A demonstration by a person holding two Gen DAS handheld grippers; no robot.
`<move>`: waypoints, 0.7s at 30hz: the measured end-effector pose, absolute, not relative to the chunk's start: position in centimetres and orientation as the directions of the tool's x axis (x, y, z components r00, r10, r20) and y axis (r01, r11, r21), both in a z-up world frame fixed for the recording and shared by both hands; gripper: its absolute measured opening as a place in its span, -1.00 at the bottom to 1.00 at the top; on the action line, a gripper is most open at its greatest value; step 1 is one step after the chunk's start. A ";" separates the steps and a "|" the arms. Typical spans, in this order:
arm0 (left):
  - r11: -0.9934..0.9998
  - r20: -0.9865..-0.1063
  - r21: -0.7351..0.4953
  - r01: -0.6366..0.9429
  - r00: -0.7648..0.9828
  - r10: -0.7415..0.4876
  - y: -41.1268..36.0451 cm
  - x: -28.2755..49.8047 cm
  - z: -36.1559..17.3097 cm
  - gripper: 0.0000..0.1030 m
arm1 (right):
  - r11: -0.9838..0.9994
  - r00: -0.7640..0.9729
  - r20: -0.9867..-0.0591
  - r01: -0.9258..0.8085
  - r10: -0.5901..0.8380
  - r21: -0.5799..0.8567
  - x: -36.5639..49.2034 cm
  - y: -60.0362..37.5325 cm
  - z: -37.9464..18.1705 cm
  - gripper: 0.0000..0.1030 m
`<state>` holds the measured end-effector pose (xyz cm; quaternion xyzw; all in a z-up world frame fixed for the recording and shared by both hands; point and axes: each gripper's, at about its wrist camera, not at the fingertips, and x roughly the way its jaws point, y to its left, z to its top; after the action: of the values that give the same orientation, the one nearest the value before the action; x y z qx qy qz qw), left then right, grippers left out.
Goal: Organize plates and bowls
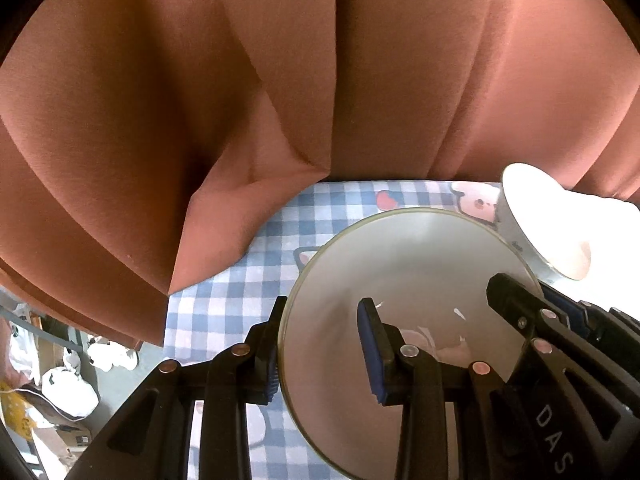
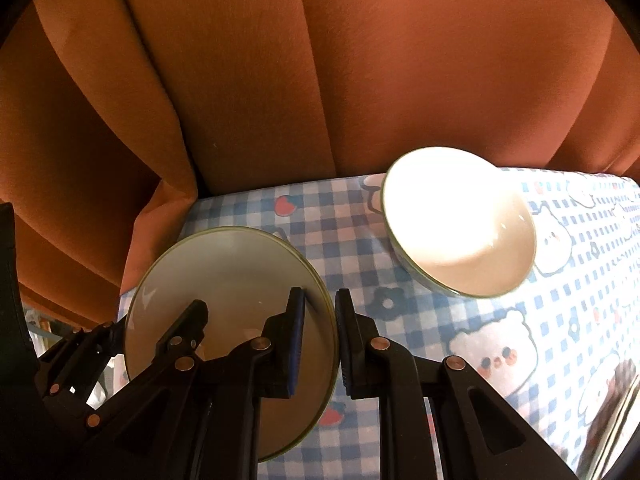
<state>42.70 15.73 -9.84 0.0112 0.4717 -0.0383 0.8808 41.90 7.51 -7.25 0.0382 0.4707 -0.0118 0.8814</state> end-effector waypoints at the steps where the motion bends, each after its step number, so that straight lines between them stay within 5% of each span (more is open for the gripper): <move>1: 0.997 -0.830 -0.018 0.078 0.554 -0.059 15.7 42.4 -9.6 -0.35 | 0.997 0.559 -0.829 0.058 0.014 0.055 41.4 7.5 -6.9 -0.63; 21: 0.998 -0.780 -0.016 0.056 0.623 -0.048 12.8 32.5 -4.7 -0.35 | 0.997 0.616 -0.787 0.044 0.023 0.064 33.5 4.6 -2.4 -0.63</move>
<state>32.50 12.76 -4.71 0.0048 0.4329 -0.0287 0.9010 33.48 4.65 -2.43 0.0385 0.4380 -0.0059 0.8981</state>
